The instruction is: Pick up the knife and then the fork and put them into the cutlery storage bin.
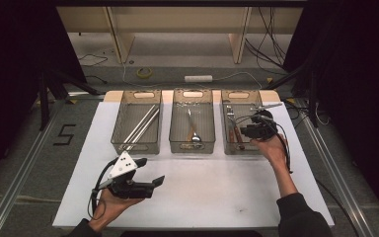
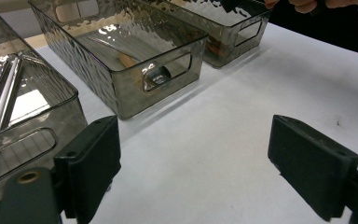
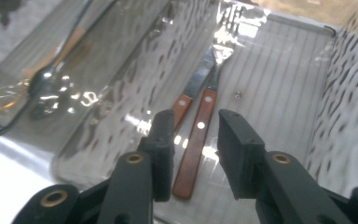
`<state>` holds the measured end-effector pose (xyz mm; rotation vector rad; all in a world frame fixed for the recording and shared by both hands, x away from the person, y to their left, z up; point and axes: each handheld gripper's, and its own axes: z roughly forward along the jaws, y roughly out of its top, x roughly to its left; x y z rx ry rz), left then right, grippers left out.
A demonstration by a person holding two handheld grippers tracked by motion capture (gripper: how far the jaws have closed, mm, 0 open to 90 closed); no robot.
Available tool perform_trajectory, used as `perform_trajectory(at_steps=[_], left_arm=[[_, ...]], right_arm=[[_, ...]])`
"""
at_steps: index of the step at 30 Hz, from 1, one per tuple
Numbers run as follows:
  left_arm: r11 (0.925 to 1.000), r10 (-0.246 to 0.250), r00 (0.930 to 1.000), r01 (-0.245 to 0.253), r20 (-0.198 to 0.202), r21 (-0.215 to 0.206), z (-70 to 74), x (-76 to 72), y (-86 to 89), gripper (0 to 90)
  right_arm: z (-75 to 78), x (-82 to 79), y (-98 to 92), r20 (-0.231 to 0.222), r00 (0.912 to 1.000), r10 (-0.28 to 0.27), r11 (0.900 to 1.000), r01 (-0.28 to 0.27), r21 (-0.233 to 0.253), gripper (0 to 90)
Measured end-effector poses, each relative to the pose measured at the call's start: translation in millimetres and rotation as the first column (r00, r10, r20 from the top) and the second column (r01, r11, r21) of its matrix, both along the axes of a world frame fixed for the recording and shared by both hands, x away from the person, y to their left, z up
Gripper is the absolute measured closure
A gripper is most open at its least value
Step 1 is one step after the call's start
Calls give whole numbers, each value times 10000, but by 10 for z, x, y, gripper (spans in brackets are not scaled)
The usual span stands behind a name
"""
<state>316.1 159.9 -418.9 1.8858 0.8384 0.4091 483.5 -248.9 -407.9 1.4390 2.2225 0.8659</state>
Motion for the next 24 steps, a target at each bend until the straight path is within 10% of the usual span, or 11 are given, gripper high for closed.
perform_trajectory(at_steps=[24], left_arm=[[9999,32,10000,-32,-59,-105,-2,9,7,164]], right_arm=[[146,-679,65,1495,9850,864,9718,-1164,2050,333]])
